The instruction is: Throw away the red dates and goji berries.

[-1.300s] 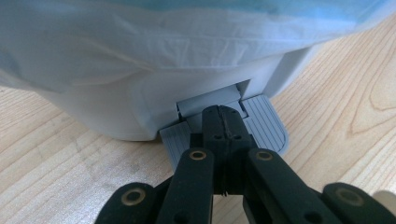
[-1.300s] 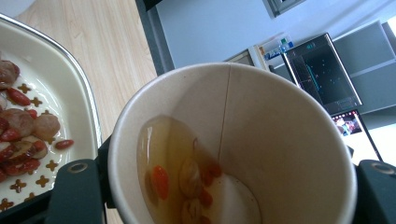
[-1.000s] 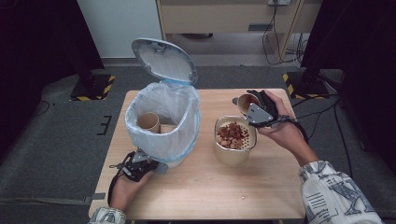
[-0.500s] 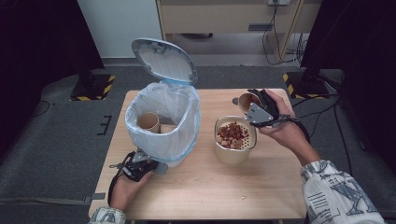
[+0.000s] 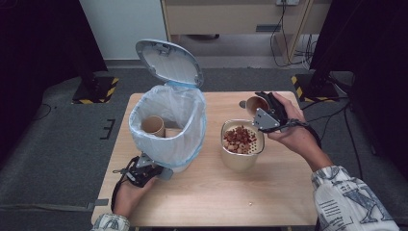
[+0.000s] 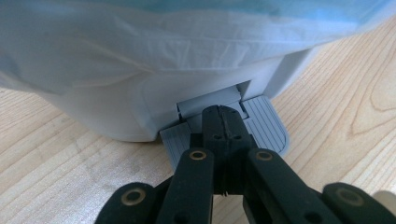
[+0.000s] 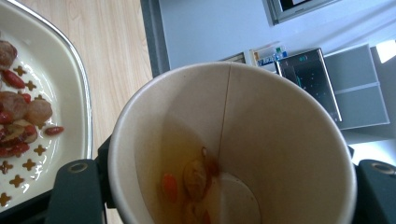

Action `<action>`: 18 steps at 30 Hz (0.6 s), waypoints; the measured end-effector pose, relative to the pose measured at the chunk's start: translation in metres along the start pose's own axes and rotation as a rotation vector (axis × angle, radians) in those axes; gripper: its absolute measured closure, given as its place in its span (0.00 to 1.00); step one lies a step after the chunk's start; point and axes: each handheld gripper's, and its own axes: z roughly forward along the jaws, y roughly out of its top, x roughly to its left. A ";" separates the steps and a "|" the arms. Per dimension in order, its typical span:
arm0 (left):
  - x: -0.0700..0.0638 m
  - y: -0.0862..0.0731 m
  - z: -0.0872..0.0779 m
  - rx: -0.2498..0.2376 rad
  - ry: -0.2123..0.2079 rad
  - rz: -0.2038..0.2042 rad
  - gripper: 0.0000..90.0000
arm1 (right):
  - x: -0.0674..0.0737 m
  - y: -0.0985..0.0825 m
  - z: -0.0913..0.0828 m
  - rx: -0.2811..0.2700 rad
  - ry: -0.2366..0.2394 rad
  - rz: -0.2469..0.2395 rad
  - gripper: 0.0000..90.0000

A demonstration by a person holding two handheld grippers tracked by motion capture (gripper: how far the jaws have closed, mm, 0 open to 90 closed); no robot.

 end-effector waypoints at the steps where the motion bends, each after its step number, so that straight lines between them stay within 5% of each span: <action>1: 0.000 0.000 0.000 0.000 0.000 0.000 1.00 | 0.000 0.000 0.000 -0.004 0.001 -0.002 0.31; 18: 0.000 0.000 0.000 0.000 0.000 0.000 1.00 | -0.015 0.009 -0.008 -0.008 -0.021 -0.041 0.31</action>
